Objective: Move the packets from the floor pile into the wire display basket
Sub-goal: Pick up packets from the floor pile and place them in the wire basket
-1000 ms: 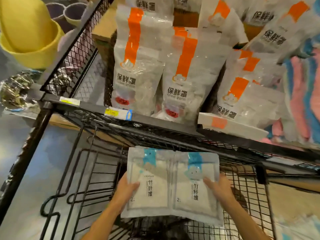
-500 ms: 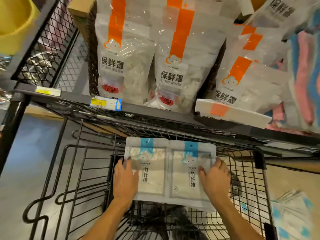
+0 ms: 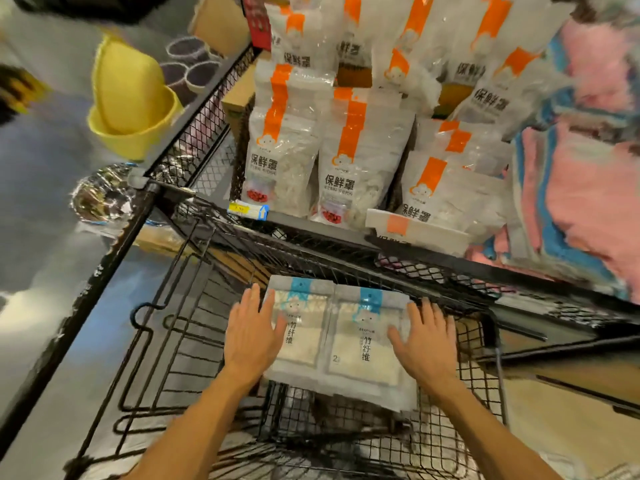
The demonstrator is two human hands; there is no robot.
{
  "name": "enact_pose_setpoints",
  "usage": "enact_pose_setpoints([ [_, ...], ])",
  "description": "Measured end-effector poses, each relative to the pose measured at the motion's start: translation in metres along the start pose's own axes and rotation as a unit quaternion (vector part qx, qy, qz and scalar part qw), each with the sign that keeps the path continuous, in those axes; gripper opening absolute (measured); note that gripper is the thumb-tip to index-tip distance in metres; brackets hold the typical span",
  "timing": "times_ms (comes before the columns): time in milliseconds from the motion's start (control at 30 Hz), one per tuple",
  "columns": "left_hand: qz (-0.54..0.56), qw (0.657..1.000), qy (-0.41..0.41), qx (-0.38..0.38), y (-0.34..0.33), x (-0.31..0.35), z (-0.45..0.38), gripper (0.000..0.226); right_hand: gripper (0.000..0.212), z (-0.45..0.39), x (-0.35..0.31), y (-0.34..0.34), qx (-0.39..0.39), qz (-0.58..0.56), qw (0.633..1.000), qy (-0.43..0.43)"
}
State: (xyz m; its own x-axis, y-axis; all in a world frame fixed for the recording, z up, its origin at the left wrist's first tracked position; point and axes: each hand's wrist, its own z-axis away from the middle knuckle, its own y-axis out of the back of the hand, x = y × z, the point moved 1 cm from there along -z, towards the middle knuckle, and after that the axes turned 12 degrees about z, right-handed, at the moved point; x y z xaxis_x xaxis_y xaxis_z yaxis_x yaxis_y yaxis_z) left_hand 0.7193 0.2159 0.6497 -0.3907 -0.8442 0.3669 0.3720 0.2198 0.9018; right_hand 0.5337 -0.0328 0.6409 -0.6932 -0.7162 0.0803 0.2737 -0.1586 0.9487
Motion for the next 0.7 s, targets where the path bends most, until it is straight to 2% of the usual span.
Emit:
enact_pose_setpoints([
  [67, -0.012, 1.0, 0.006, 0.012, 0.016, 0.011, 0.016, 0.066, 0.074, 0.01, 0.011, 0.015, 0.009, -0.001, 1.0, 0.011],
  [200, -0.003, 0.999, 0.005, 0.034, 0.046, 0.03, 0.047, 0.092, 0.076, 0.037, 0.028, 0.047, 0.038, 0.006, 0.999, 0.026],
  [367, -0.007, 0.998, -0.024, 0.059, 0.085, 0.054, 0.07, 0.068, 0.078, 0.074, 0.048, 0.091, 0.063, 0.017, 0.997, 0.032],
  [700, 0.011, 0.981, -0.178, 0.071, 0.159, 0.11, 0.095, 0.07, 0.08, 0.166, 0.066, 0.158, 0.123, -0.023, 0.991, -0.052],
])
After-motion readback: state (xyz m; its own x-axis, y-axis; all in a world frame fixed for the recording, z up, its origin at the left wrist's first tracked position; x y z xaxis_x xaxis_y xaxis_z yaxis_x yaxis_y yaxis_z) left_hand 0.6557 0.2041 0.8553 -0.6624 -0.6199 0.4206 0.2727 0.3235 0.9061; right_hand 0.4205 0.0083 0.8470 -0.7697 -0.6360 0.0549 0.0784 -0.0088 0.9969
